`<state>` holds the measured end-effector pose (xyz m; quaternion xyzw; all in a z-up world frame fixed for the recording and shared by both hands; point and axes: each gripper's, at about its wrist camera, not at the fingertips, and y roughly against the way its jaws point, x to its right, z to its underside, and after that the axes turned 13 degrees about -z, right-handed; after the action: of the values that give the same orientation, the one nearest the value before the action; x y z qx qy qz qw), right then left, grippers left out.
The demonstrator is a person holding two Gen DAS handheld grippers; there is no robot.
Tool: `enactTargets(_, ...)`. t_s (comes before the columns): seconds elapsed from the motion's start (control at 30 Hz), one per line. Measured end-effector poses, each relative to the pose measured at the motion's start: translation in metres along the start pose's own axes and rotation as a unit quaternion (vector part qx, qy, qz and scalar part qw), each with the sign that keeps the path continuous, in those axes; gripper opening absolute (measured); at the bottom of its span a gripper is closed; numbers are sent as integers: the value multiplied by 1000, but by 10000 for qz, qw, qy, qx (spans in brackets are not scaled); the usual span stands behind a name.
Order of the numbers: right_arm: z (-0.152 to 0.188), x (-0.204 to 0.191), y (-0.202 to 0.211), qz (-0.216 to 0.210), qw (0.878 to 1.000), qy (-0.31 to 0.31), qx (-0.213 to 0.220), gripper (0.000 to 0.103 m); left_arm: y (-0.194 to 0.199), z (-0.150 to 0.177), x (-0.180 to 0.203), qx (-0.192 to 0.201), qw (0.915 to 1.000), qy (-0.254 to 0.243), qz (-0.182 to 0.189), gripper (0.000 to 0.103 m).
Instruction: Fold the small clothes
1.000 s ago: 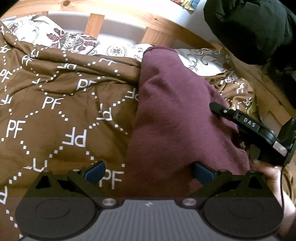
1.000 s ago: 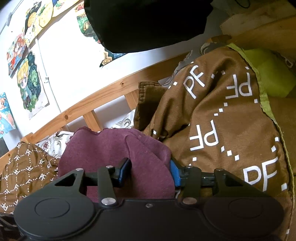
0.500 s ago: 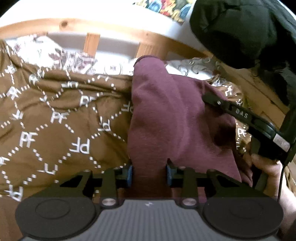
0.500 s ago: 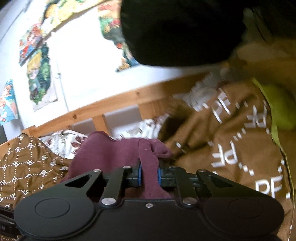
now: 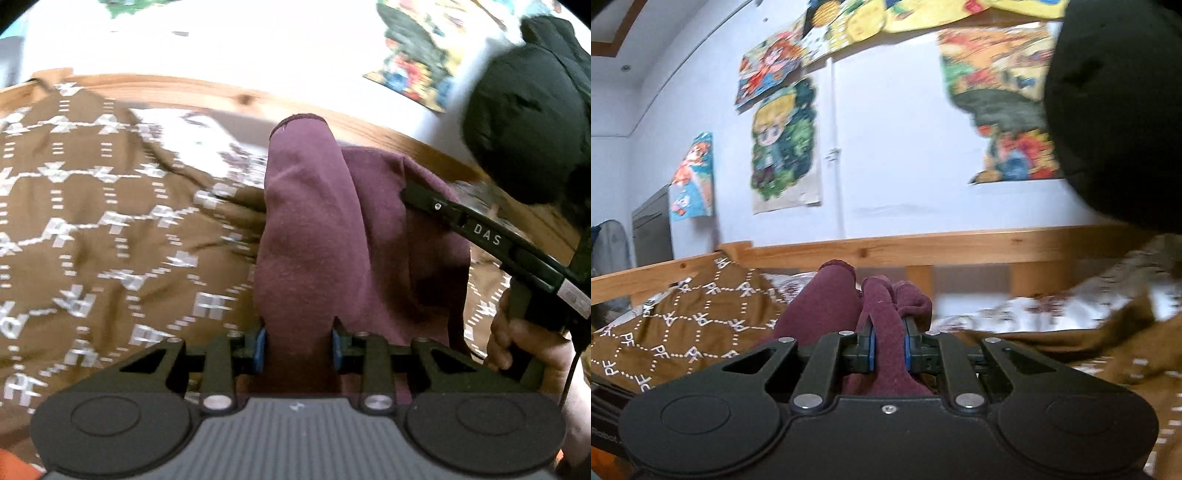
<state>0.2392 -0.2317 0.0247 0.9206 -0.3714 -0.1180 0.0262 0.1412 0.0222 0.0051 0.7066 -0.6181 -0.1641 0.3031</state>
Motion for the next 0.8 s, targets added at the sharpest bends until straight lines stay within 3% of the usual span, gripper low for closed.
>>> enactTargets(0.13,-1,-12,-47,-203,9992,-283,-171,14,-5,-6,-34,83,9992,223,-316,36)
enactTargets(0.3,2,-28,-102,-352,9973,-363,-526,14,-21,-6,-70,-198,9969,682,-333,37)
enactTargets(0.53,19,-29,-135,-11,9945,-323,-998,15,-34,-5,-84,-380,9953,830,-324,50)
enactTargets(0.67,25,-20,-130,575,9905,-321,-1206,21,-26,-5,-82,-287,9959,806,-282,60)
enactTargets(0.8,27,-22,-110,901,9892,-275,-1126,42,-18,-8,-76,-186,9967,715,-324,76)
